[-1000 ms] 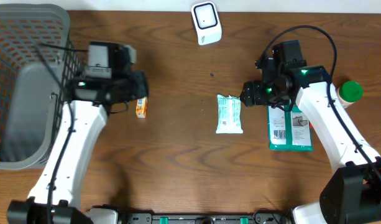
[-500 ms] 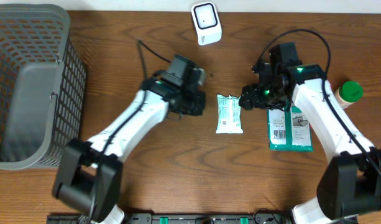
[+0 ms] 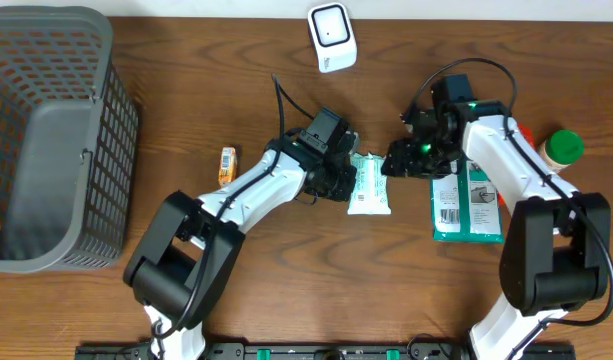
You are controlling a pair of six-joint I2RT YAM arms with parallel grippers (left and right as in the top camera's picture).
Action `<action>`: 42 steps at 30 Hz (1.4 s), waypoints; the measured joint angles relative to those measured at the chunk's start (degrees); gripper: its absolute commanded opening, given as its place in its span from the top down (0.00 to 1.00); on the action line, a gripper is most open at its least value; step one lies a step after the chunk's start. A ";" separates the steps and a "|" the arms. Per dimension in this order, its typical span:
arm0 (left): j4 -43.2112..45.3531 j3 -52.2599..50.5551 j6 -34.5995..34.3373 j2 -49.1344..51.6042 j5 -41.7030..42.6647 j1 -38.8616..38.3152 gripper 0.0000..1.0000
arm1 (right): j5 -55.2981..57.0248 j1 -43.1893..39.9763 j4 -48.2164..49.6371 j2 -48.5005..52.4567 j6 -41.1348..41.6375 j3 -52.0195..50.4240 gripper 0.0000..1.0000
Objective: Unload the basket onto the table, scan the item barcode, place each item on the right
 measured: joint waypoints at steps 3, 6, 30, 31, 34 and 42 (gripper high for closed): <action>1.36 0.00 0.00 1.16 -0.02 0.00 0.89 | -0.42 -1.07 0.13 0.59 0.00 0.00 0.42; 2.51 0.00 0.00 2.32 0.00 0.02 0.89 | -1.55 -1.88 1.20 1.29 -0.04 -0.39 0.43; 6.64 0.00 0.00 3.65 0.00 0.02 0.89 | -12.26 -2.34 25.05 0.85 1.36 -16.22 0.46; 6.64 0.00 -0.02 3.65 0.00 0.02 0.88 | -12.55 -2.36 25.31 0.81 1.40 -16.39 0.46; 6.62 0.00 -0.44 3.69 1.14 0.15 0.89 | -12.94 -2.34 25.55 0.81 1.64 -16.50 0.46; 6.75 0.00 -1.60 3.72 9.57 2.01 0.88 | -13.14 -2.34 25.73 0.81 1.86 -16.61 0.46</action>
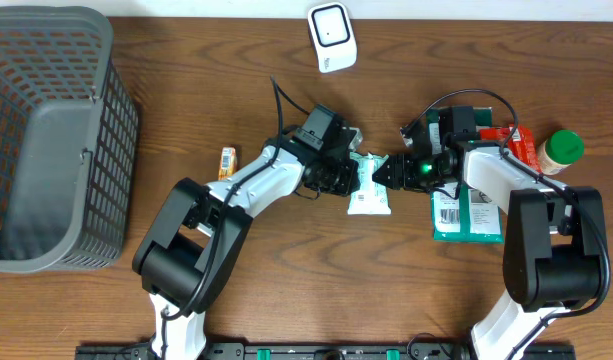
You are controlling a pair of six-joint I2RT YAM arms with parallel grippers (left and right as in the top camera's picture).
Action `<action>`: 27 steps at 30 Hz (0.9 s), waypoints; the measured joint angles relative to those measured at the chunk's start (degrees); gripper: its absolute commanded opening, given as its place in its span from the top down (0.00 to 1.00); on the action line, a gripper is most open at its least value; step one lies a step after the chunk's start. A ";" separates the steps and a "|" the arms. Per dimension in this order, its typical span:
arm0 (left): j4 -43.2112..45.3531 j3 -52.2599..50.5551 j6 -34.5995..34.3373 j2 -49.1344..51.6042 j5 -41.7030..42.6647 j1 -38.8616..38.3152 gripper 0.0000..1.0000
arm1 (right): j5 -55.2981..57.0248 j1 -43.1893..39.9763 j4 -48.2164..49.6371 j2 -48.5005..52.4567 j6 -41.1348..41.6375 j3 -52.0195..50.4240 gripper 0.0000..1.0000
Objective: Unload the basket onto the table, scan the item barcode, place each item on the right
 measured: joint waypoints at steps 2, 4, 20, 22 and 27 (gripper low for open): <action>0.02 0.00 -0.13 0.00 0.74 0.00 0.89 | 0.00 0.00 0.00 0.00 0.00 -0.02 0.46; 0.02 0.00 -0.13 0.07 0.87 -0.20 0.89 | -0.02 0.00 0.00 0.00 0.02 -0.02 0.45; 0.46 -0.02 -0.15 0.55 -4.09 -0.66 0.89 | -0.61 0.00 0.00 0.00 0.39 -0.13 0.46; 0.61 -0.02 -0.15 0.55 -4.11 -0.66 0.89 | -0.66 0.00 0.00 0.00 0.46 -0.15 0.46; 0.94 -0.02 -0.39 0.55 -4.31 -0.66 0.88 | -0.79 0.00 0.00 0.00 0.57 -0.17 0.46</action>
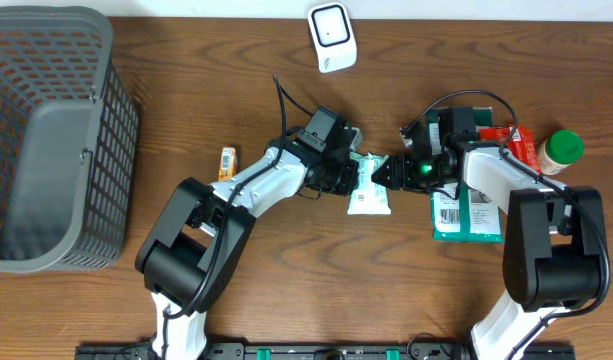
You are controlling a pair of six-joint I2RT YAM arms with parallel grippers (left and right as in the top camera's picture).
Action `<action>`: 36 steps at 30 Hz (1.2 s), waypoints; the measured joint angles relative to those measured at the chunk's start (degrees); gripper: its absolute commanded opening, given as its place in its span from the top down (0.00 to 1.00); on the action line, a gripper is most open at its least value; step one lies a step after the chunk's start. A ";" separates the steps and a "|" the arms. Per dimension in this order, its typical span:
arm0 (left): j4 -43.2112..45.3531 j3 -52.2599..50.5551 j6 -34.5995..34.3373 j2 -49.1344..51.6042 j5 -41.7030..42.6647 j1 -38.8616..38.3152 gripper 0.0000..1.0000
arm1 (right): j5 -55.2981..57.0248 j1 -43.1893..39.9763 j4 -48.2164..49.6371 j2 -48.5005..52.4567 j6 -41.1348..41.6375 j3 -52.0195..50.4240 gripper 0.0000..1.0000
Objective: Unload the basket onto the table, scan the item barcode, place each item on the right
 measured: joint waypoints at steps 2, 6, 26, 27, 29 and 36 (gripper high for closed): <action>0.00 0.00 -0.37 0.00 -0.46 -0.11 0.89 | -0.04 0.00 -0.02 0.00 0.04 0.00 0.46; 0.13 0.00 -0.61 0.00 -1.16 -0.72 0.89 | -0.04 0.00 -0.02 0.00 0.04 0.00 0.46; 0.17 0.00 -0.81 0.42 -5.20 -2.58 0.88 | -0.07 0.00 -0.26 0.00 0.07 -0.04 0.48; 0.24 0.00 -0.81 0.61 -5.20 -2.58 0.88 | -0.07 0.00 -0.24 0.00 0.07 -0.04 0.47; 0.46 0.00 -0.81 1.16 -5.14 -2.56 0.88 | -0.07 0.00 -0.20 0.00 0.07 -0.04 0.47; 0.96 0.02 -0.81 1.99 -4.17 -2.32 0.88 | -0.83 0.00 0.17 0.00 0.09 -0.20 0.50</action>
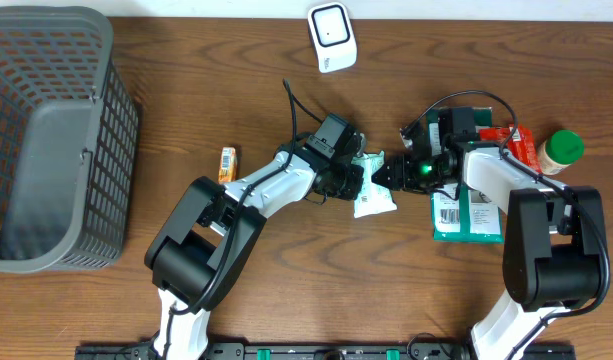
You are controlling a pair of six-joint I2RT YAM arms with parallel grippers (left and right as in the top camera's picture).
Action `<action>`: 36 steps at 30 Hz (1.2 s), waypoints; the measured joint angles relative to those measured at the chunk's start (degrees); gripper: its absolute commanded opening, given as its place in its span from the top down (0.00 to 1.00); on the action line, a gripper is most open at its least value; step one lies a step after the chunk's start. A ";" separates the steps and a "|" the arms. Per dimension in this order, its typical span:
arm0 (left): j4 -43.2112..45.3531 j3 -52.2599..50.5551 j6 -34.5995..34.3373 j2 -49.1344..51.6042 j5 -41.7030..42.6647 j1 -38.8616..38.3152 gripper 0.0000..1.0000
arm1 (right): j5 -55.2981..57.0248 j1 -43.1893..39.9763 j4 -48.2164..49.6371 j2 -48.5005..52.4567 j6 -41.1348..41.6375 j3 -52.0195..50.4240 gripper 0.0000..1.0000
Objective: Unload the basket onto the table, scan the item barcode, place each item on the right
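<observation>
Only the overhead view is given. A white and green packet (374, 195) lies at the table's middle, tilted, between the two arms. My left gripper (354, 182) meets its left edge and looks shut on it, though the wrist hides the fingers. From the right, my right gripper (380, 172) points at the packet's upper right corner and touches or nearly touches it; the state of its jaws cannot be made out. The white barcode scanner (332, 37) stands at the far edge, well beyond both grippers.
A grey mesh basket (46, 140) fills the left side. A small orange item (226, 163) lies left of the left arm. Under the right arm lie a green and white pack (468, 212), a red item (514, 140) and a green-lidded jar (563, 148).
My left gripper has shifted a little to the right, and the packet has moved right with it and turned slightly. The right arm has stayed where it was.
At first the packet lay straight, with my left gripper at its left edge and my right gripper just off its upper right. The right gripper then came lower and closer to that corner and held there. Now the left gripper and packet sit further right.
</observation>
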 measured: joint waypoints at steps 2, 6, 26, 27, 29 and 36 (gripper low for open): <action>0.02 0.00 0.00 0.04 0.09 0.02 0.89 | -0.81 0.00 0.37 0.02 0.00 -0.31 0.53; 0.00 0.02 0.00 0.07 0.11 0.02 0.88 | -2.12 0.02 1.57 0.39 0.17 -0.81 0.56; -0.33 0.11 -0.09 0.13 0.02 0.13 0.78 | -3.93 0.02 7.72 0.59 0.48 -3.82 0.84; -0.46 0.11 -0.28 0.13 -0.11 0.26 0.78 | -3.93 0.02 7.93 0.59 0.46 -3.85 0.85; -0.70 0.11 -0.17 0.13 0.09 0.68 0.75 | -4.07 0.02 8.48 0.59 0.42 -3.87 0.86; -3.06 -0.59 -0.20 -3.06 -0.74 2.89 0.55 | -4.42 0.02 8.81 0.57 0.07 -3.87 0.96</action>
